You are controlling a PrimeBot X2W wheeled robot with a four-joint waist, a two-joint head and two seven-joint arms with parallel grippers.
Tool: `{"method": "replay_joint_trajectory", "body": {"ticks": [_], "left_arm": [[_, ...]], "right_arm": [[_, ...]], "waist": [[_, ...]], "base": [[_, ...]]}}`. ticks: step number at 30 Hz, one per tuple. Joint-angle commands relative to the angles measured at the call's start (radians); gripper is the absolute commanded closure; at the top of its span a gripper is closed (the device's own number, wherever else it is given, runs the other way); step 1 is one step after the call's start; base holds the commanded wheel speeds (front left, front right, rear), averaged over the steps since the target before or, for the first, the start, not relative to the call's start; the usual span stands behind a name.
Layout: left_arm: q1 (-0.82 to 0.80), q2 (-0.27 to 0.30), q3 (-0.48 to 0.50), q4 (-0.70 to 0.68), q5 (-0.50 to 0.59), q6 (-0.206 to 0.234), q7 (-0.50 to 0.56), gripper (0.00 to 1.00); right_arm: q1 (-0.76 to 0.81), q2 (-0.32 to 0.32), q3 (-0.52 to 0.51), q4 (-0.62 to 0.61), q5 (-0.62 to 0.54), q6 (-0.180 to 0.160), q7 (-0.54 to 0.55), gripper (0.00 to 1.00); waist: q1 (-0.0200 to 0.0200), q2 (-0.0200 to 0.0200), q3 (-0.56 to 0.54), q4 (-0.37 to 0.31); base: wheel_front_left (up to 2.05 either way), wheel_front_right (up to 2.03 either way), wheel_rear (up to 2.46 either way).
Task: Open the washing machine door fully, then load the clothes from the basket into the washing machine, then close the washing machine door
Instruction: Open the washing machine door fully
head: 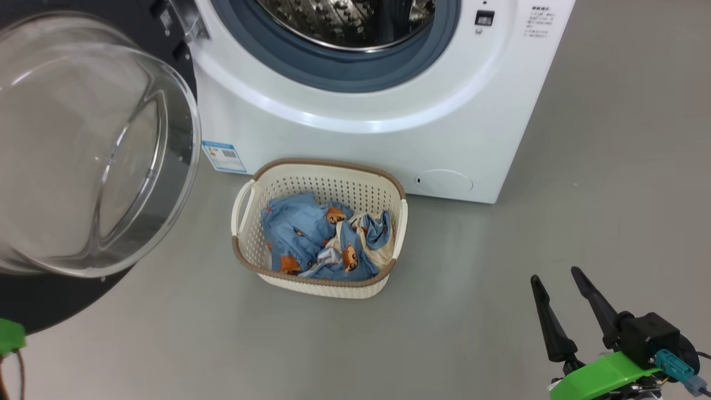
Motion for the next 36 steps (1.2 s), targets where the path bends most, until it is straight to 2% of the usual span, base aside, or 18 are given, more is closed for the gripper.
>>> {"method": "replay_joint_trajectory", "body": {"ticks": [1, 7, 15, 16, 17, 20, 22, 23, 36], "left_arm": [[0.015, 0.037, 0.006, -0.067, -0.003, -0.002, -0.006, 1.0], [0.074, 0.011, -0.062, -0.177, 0.012, -0.002, -0.006, 1.0], [0.161, -0.023, -0.129, -0.252, 0.018, -0.002, -0.006, 1.0], [0.173, -0.024, -0.139, -0.261, 0.017, -0.002, -0.006, 0.91], [0.187, -0.023, -0.151, -0.264, 0.017, -0.002, -0.006, 0.78], [0.219, -0.022, -0.166, -0.28, 0.01, -0.002, -0.006, 0.52], [0.24, -0.031, -0.174, -0.289, 0.006, -0.002, -0.006, 0.12], [0.251, -0.033, -0.181, -0.294, 0.01, -0.002, -0.006, 0.0], [0.363, -0.094, -0.263, -0.313, 0.015, -0.002, -0.006, 0.0]], "right_arm": [[0.008, 0.001, 0.027, -0.019, 0.01, 0.002, -0.012, 0.0], [0.022, 0.014, 0.032, -0.019, 0.027, 0.002, -0.012, 0.0], [0.041, 0.034, 0.044, -0.021, 0.04, 0.002, -0.012, 0.0], [0.044, 0.036, 0.045, -0.022, 0.041, 0.002, -0.012, 0.0], [0.046, 0.037, 0.047, -0.022, 0.042, 0.002, -0.012, 0.0], [0.053, 0.041, 0.048, -0.028, 0.04, 0.002, -0.012, 0.0], [0.054, 0.042, 0.044, -0.033, 0.039, 0.002, -0.012, 0.0], [0.055, 0.042, 0.043, -0.035, 0.039, 0.002, -0.012, 0.0], [0.06, 0.04, 0.05, -0.068, 0.033, 0.002, -0.012, 0.0]], "waist": [[0.0, 0.0, -0.024, -0.006], [0.0, 0.0, -0.071, -0.026], [0.0, 0.0, -0.119, -0.065], [0.0, 0.0, -0.123, -0.071], [0.0, 0.0, -0.128, -0.077], [0.0, 0.0, -0.137, -0.097], [0.0, 0.0, -0.141, -0.111], [0.0, 0.0, -0.143, -0.117], [0.0, 0.0, -0.169, -0.19]], "base": [[0.0, 0.0, 0.0], [0.0, 0.0, 0.0], [0.0, 0.0, 0.0], [0.0, 0.0, 0.0], [0.0, 0.0, 0.0], [0.0, 0.0, 0.0], [0.0, 0.0, 0.0], [0.0, 0.0, 0.0], [0.0, 0.0, 0.0]]}}
